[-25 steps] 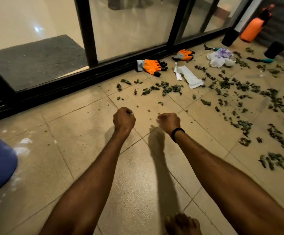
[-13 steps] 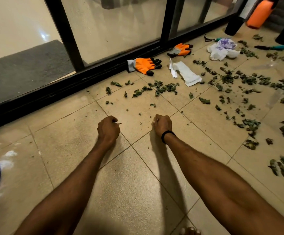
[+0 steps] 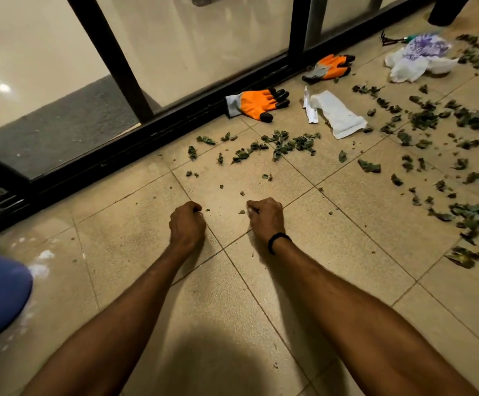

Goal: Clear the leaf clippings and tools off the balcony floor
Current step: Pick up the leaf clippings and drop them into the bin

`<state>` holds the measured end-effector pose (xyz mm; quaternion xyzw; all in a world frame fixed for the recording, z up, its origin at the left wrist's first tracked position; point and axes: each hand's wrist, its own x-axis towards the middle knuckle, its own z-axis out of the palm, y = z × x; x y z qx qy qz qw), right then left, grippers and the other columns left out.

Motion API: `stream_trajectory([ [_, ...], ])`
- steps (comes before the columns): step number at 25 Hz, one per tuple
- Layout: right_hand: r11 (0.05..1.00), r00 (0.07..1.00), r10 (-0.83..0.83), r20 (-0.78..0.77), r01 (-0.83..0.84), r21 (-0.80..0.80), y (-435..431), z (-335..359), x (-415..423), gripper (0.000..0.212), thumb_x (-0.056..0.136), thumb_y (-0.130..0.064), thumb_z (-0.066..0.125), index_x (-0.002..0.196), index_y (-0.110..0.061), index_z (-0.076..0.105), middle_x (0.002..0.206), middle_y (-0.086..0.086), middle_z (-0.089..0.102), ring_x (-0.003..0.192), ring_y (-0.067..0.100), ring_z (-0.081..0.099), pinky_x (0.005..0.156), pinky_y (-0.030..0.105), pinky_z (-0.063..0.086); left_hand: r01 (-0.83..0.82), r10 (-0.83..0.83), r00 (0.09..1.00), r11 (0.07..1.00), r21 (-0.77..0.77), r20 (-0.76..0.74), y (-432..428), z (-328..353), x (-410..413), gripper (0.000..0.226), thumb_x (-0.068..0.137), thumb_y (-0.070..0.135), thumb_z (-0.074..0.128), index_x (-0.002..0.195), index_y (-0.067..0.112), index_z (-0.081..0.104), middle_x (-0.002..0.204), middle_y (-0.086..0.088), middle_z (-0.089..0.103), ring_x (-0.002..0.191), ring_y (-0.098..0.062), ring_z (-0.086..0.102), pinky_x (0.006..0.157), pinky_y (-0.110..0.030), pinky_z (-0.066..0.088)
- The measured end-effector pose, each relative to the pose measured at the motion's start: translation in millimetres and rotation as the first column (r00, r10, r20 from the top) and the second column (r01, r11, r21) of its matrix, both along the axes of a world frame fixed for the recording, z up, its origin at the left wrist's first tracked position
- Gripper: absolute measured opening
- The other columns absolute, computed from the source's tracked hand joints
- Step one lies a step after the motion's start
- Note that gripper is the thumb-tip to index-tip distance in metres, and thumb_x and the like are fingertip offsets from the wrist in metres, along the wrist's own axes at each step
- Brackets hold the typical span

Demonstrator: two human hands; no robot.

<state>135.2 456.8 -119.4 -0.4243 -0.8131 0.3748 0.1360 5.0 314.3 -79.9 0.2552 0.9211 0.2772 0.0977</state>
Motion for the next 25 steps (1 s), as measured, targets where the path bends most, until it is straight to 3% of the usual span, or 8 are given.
stream_trajectory([
  [3, 0.999, 1.0, -0.005, 0.008, 0.005, -0.052, 0, 3, -1, 0.026, 0.092, -0.028, 0.064, 0.117, -0.022, 0.072, 0.115, 0.006, 0.061, 0.112, 0.028, 0.048, 0.096, 0.035, 0.044, -0.023, 0.023, 1.0, 1.0, 0.006, 0.012, 3, 10, 3, 0.027, 0.093, 0.005, 0.06, 0.118, 0.004, 0.069, 0.116, -0.013, 0.071, 0.108, -0.027, 0.065, 0.096, -0.036, 0.051],
  [7, 0.998, 0.998, -0.026, 0.055, 0.023, 0.054, -14, 2, -7, 0.021, 0.087, -0.038, 0.068, 0.106, -0.03, 0.074, 0.109, -0.004, 0.062, 0.109, 0.023, 0.044, 0.094, 0.037, 0.036, -0.054, 0.054, 0.999, 0.998, -0.009, 0.001, -4, 10, -4, 0.026, 0.092, 0.005, 0.062, 0.116, 0.004, 0.071, 0.114, -0.013, 0.072, 0.106, -0.027, 0.067, 0.094, -0.036, 0.053],
  [10, 0.987, 0.999, -0.01, 0.054, 0.001, 0.161, -16, -3, -15, 0.011, 0.089, -0.031, 0.067, 0.096, -0.026, 0.074, 0.1, -0.003, 0.063, 0.101, 0.022, 0.047, 0.087, 0.037, 0.039, -0.09, 0.09, 0.996, 0.996, 0.011, 0.014, -5, 5, -5, 0.026, 0.092, 0.005, 0.063, 0.117, 0.004, 0.07, 0.114, -0.013, 0.072, 0.106, -0.026, 0.067, 0.095, -0.035, 0.052],
  [14, 0.961, 0.999, 0.029, 0.039, -0.039, 0.273, -6, -10, -19, 0.008, 0.091, -0.015, 0.062, 0.088, -0.016, 0.069, 0.092, 0.004, 0.061, 0.095, 0.024, 0.048, 0.078, 0.036, 0.045, -0.021, 0.021, 1.0, 0.999, 0.034, -0.016, 17, -8, 5, 0.029, 0.094, 0.008, 0.063, 0.122, 0.007, 0.069, 0.114, -0.009, 0.071, 0.101, -0.016, 0.066, 0.084, -0.023, 0.046],
  [18, 0.987, 0.995, -0.048, -0.09, 0.061, 0.149, 16, -7, -16, 0.011, 0.094, -0.011, 0.056, 0.091, -0.01, 0.067, 0.095, 0.007, 0.062, 0.093, 0.023, 0.051, 0.078, 0.034, 0.045, 0.037, -0.033, 0.992, 0.999, 0.034, -0.124, 26, -34, -1, 0.016, 0.092, 0.015, 0.068, 0.106, 0.013, 0.075, 0.098, -0.006, 0.068, 0.094, -0.022, 0.058, 0.075, -0.024, 0.036],
  [21, 0.992, 0.985, -0.107, -0.137, 0.115, 0.054, 39, -2, -15, 0.012, 0.093, -0.004, 0.055, 0.09, -0.008, 0.065, 0.093, 0.008, 0.065, 0.087, 0.019, 0.057, 0.075, 0.03, 0.048, 0.047, -0.032, 0.981, 0.996, 0.07, -0.193, 26, -48, -9, 0.011, 0.092, 0.013, 0.065, 0.099, 0.014, 0.074, 0.092, -0.004, 0.066, 0.092, -0.024, 0.056, 0.076, -0.03, 0.039],
  [25, 1.0, 0.997, -0.003, -0.078, 0.005, 0.028, 48, 1, -43, 0.019, 0.09, 0.0, 0.057, 0.096, -0.009, 0.073, 0.095, 0.009, 0.07, 0.091, 0.02, 0.065, 0.082, 0.03, 0.054, 0.023, -0.012, 0.967, 0.999, 0.038, -0.254, 34, -54, -13, 0.01, 0.095, 0.009, 0.059, 0.097, 0.013, 0.067, 0.09, -0.007, 0.061, 0.092, -0.024, 0.05, 0.073, -0.029, 0.033],
])
